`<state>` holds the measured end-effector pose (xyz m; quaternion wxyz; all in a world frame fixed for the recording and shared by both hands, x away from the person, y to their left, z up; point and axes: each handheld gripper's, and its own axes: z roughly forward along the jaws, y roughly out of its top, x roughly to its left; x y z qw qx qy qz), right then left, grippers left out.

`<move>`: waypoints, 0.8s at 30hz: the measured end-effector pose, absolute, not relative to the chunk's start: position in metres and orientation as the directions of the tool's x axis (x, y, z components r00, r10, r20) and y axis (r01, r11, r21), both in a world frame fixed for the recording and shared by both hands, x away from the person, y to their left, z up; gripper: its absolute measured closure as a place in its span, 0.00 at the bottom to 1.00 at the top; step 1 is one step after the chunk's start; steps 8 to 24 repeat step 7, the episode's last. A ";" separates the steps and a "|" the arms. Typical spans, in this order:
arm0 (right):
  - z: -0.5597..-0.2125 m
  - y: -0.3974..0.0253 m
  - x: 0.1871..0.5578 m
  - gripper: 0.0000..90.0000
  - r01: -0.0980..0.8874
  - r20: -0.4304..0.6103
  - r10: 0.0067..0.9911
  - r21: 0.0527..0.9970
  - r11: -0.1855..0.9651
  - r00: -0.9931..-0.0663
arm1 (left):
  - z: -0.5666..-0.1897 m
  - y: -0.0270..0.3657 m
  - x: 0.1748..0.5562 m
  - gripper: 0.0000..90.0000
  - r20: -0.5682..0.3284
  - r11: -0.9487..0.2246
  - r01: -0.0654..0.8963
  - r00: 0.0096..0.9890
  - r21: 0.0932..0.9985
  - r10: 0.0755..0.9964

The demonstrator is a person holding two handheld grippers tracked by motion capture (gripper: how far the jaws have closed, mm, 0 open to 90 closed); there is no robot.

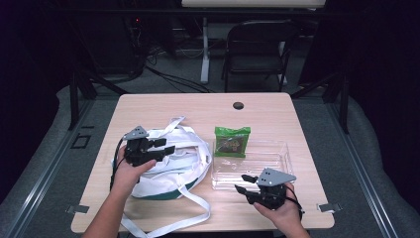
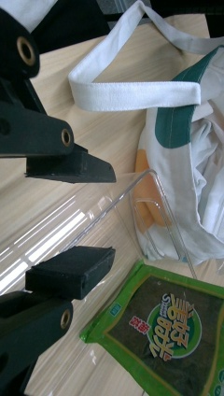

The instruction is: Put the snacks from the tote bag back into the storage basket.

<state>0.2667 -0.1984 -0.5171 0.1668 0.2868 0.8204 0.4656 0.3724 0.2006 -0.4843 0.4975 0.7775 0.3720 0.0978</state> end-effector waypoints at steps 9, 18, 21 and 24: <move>-0.482 -0.196 0.296 0.57 0.246 -0.146 0.627 0.834 0.494 -0.765 | -0.481 0.203 0.373 0.51 -0.219 -0.221 0.486 0.694 0.846 0.686; -0.482 -0.196 0.296 0.57 0.246 -0.146 0.627 0.834 0.494 -0.765 | -0.481 0.203 0.373 0.51 -0.219 -0.221 0.486 0.694 0.846 0.686; -0.482 -0.196 0.296 0.57 0.246 -0.146 0.627 0.834 0.494 -0.765 | -0.481 0.203 0.373 0.51 -0.219 -0.221 0.486 0.694 0.846 0.686; -0.482 -0.196 0.296 0.57 0.246 -0.146 0.627 0.834 0.494 -0.765 | -0.481 0.203 0.373 0.51 -0.219 -0.221 0.486 0.694 0.846 0.686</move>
